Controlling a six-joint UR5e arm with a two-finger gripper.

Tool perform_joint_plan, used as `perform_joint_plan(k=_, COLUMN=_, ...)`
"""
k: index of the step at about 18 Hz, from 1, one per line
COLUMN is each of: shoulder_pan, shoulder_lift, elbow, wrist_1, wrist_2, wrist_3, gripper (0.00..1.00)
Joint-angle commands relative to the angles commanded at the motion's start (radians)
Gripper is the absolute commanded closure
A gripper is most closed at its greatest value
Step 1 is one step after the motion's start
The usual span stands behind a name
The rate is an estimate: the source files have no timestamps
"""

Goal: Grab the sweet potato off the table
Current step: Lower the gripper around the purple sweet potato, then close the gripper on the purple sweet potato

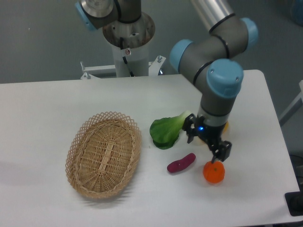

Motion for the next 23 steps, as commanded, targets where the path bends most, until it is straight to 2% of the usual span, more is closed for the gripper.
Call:
perform_joint_plan(k=3, shoulder_pan=-0.044, shoulder_lift=-0.034, elbow=0.002, wrist_1=-0.002, wrist_2=0.086, wrist_3=-0.012, gripper=0.0)
perform_joint_plan(k=6, shoulder_pan=-0.06, shoulder_lift=-0.071, elbow=0.002, wrist_1=0.021, wrist_2=0.092, wrist_3=-0.06, gripper=0.0)
perform_joint_plan(k=10, shoulder_pan=-0.069, shoulder_lift=-0.092, elbow=-0.066, wrist_1=0.184, wrist_2=0.097, wrist_3=-0.06, gripper=0.0)
perform_joint_plan(k=11, shoulder_pan=-0.071, shoulder_lift=-0.097, elbow=-0.08, wrist_1=0.208, wrist_2=0.111, wrist_3=-0.057, gripper=0.0)
perform_joint_plan(k=13, shoulder_pan=-0.08, shoulder_lift=-0.1, elbow=-0.092, wrist_1=0.213, wrist_2=0.153, wrist_3=-0.054, gripper=0.0)
perform_joint_plan(k=18, shoulder_pan=-0.091, shoulder_lift=-0.112, elbow=-0.098, wrist_1=0.229, wrist_2=0.16, wrist_3=-0.061, gripper=0.0)
perform_joint_plan(k=19, shoulder_pan=-0.091, shoulder_lift=-0.112, elbow=-0.098, wrist_1=0.229, wrist_2=0.16, wrist_3=-0.061, gripper=0.05)
perform_joint_plan(k=20, shoulder_pan=-0.092, shoulder_lift=-0.114, elbow=-0.101, wrist_1=0.229, wrist_2=0.16, wrist_3=-0.061, gripper=0.17)
perform_joint_plan(k=21, shoulder_pan=-0.092, shoulder_lift=-0.114, elbow=-0.101, wrist_1=0.23, wrist_2=0.16, wrist_3=-0.061, gripper=0.24)
perform_joint_plan(k=23, shoulder_pan=-0.092, shoulder_lift=-0.114, elbow=-0.101, wrist_1=0.229, wrist_2=0.16, wrist_3=-0.061, gripper=0.3)
